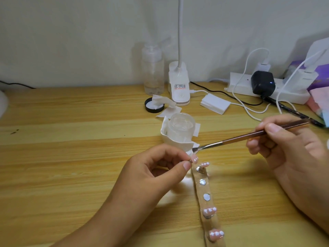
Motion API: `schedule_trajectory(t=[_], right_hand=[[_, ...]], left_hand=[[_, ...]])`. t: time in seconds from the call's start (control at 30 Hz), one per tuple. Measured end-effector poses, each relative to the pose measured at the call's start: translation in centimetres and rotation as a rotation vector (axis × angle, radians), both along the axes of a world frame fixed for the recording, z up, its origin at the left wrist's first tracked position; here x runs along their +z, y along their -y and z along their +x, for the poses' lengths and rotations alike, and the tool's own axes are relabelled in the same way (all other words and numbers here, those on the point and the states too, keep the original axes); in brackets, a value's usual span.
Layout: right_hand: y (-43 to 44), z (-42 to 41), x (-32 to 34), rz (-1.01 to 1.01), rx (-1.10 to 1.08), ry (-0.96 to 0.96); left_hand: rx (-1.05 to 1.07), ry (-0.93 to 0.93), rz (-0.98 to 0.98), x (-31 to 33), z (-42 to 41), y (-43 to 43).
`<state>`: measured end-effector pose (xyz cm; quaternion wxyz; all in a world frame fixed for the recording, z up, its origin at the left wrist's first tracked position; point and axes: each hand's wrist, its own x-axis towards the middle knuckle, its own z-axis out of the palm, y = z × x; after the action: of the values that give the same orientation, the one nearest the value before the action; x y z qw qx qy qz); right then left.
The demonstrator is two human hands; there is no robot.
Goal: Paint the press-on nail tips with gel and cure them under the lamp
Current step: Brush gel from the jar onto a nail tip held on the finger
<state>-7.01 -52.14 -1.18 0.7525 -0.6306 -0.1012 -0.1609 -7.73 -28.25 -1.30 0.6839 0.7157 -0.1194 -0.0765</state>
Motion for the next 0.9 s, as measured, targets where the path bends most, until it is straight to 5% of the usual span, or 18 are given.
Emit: schedule_trajectory(t=[0.9], right_hand=[[0.34, 0.16, 0.08, 0.059, 0.063, -0.001]], left_hand=[[0.019, -0.034, -0.033, 0.0, 0.05, -0.09]])
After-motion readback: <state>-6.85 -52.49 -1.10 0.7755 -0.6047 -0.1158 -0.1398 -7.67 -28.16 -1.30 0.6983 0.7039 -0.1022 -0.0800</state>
